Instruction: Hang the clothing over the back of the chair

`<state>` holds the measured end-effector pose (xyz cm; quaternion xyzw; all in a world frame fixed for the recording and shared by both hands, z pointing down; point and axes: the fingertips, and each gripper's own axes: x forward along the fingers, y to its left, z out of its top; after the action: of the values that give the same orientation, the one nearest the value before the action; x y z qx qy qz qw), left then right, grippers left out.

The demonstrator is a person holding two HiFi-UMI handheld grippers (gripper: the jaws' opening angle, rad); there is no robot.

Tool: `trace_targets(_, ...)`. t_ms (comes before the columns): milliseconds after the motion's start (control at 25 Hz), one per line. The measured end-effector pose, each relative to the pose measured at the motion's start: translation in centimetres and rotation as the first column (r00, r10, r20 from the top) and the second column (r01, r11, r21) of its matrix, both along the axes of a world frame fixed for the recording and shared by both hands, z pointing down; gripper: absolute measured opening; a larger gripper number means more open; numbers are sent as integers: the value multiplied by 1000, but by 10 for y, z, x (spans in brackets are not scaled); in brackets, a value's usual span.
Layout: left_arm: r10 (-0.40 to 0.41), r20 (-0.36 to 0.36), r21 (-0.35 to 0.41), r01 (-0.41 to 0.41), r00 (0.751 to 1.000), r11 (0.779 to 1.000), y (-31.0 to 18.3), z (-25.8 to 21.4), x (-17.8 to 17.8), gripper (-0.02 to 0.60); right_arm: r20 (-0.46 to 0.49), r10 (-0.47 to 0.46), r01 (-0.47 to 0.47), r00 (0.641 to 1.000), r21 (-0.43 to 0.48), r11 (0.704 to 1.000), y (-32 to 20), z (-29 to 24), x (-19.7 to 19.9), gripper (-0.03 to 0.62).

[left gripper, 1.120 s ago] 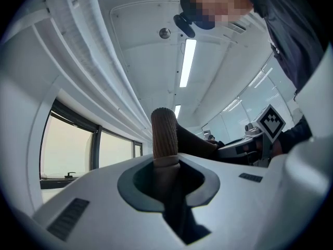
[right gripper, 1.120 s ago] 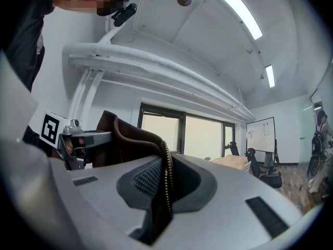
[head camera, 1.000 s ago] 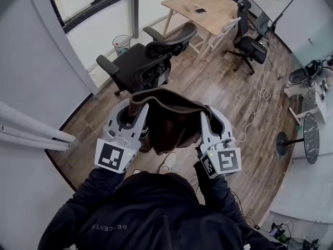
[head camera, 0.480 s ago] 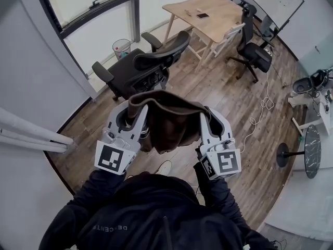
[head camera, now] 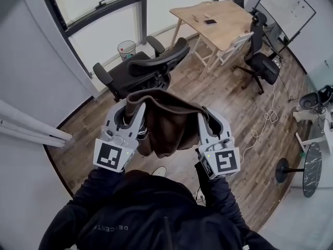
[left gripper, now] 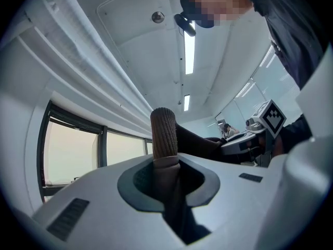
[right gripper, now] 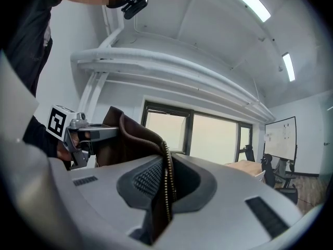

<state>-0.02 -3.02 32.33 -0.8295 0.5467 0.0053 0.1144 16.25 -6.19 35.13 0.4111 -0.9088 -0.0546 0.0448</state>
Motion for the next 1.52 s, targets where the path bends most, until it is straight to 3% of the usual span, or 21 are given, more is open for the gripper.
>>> trace_targets(560,-16,33,13,15,999,1000,-48,-7,15,60,-23,-9,10,1000,14,1000,-56,-10,15,40)
trace_targets(840,-5,-3,23,5,1000,1000,-82,-20,11,60,-25,-25,26,999,50,998,-89,-26,7,40)
trace_targets(1520,13,-21,67,-12,1000,998,-162,-38,-23,60,-22,-43,45,999,84,995,-177,-42,-27,40)
